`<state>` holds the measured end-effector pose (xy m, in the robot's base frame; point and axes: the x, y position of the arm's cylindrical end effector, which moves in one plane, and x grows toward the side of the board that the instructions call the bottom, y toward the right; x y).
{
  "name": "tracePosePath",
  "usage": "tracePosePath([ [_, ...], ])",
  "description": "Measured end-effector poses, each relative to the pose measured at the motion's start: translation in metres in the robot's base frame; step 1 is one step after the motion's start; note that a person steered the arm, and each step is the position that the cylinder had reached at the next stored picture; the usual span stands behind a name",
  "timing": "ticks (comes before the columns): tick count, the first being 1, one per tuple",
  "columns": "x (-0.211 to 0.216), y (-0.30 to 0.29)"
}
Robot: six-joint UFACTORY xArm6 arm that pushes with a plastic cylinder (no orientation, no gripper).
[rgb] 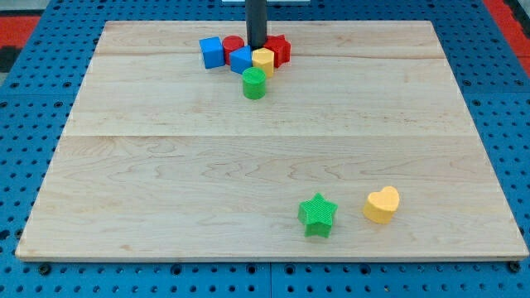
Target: Push blue cube into blue triangle
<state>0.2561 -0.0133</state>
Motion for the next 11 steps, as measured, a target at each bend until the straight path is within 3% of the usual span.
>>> tracePosePath([
  [3,-0.026,0.013],
  [4,-0.040,0.000],
  [5,-0.064,-0.064],
  [6,-0.030,-0.151],
  [7,0.022,-0.195],
  [9,0.020,-0.078],
  [10,0.021,-0.105],
  [11,0.078,-0.133],
])
